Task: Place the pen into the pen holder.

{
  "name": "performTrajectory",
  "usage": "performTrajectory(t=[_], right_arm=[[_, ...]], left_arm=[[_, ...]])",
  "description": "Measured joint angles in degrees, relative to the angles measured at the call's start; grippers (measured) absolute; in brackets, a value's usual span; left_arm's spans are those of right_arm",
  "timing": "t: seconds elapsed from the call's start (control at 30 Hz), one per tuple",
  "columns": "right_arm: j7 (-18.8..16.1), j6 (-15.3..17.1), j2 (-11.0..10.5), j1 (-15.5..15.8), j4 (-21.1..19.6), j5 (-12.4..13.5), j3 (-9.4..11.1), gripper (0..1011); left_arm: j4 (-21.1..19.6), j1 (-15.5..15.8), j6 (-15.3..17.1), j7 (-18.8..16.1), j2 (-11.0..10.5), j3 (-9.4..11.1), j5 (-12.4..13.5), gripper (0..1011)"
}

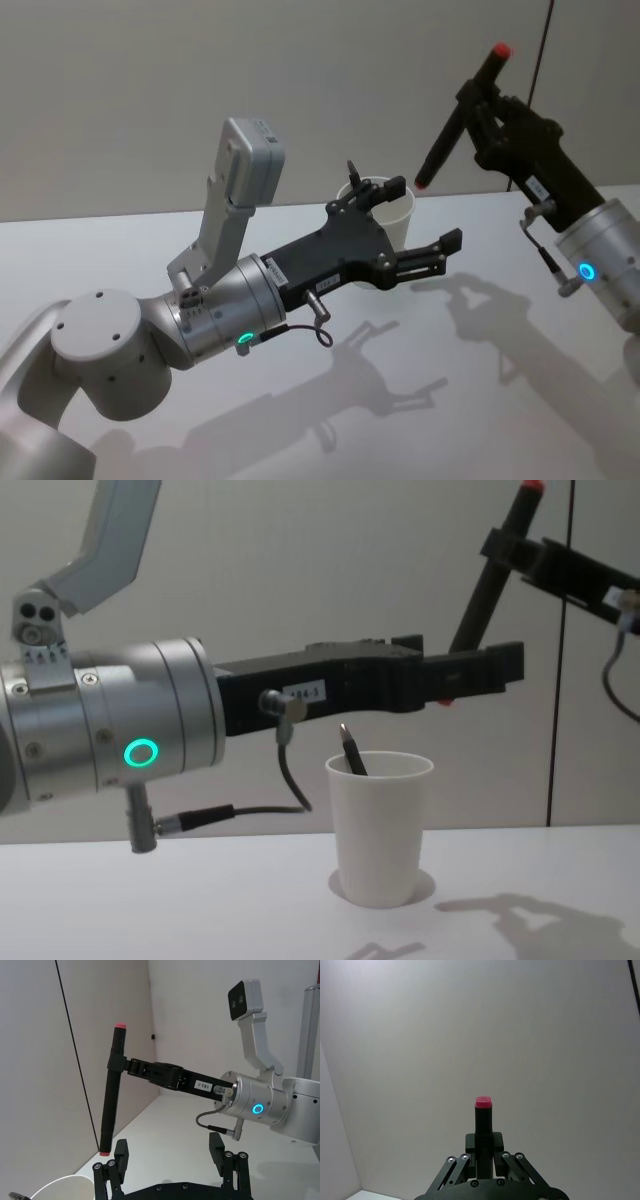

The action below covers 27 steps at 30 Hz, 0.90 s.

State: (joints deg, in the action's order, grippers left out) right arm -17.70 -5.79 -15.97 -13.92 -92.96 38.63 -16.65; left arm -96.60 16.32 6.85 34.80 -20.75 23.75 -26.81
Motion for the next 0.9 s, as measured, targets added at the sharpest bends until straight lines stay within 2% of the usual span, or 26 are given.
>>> performTrajectory(t=[0.43, 0.9], right_arm=[[-1.30, -1.37, 2.25, -2.98, 4.38, -4.54, -1.08, 184], [1.02, -1.41, 3.98, -4.91, 7.19, -10.24, -1.98, 184]], left_arm=[[0.00, 0.00, 0.00, 0.00, 0.00, 0.00, 0.00, 1001], [0.00, 0.00, 0.00, 0.00, 0.00, 0.00, 0.00, 1001]])
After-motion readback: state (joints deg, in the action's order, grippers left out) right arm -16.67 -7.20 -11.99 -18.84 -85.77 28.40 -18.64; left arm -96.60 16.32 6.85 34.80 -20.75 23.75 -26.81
